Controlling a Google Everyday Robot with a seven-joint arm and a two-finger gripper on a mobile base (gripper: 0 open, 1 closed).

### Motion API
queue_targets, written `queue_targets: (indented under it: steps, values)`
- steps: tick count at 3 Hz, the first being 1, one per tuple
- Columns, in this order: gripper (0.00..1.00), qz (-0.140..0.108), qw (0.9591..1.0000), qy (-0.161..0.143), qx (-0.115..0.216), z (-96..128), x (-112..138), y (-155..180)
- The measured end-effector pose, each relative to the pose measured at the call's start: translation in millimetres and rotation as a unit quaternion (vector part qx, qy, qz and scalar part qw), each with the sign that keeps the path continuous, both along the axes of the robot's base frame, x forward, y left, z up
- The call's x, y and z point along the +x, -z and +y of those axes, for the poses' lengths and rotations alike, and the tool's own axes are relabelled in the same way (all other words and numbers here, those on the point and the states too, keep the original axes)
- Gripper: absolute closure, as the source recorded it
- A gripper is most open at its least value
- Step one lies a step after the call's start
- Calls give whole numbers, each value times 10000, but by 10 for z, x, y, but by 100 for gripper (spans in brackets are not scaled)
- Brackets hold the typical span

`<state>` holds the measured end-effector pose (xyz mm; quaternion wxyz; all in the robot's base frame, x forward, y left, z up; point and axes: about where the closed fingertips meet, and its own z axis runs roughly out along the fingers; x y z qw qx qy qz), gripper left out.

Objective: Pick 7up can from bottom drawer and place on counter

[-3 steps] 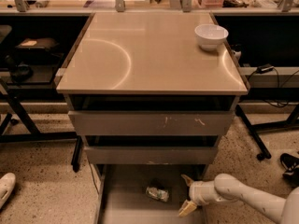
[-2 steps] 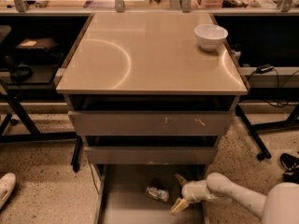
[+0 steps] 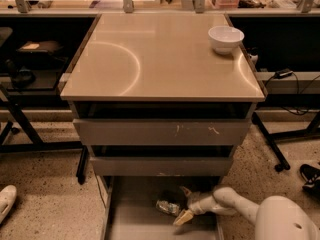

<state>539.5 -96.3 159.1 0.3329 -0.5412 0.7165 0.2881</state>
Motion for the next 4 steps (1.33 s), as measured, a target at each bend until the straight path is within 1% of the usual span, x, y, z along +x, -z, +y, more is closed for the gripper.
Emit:
queue_targets:
  steps: [1,2,3,4]
  values:
    - [0,188,9995,-77,251,244,-29,123]
    - [0,209,9996,-90,190,311,-80,173]
    - [0,174,9998,-47,3,347,-85,284]
    - [18,164,9999,-31,-8,348,-77,290]
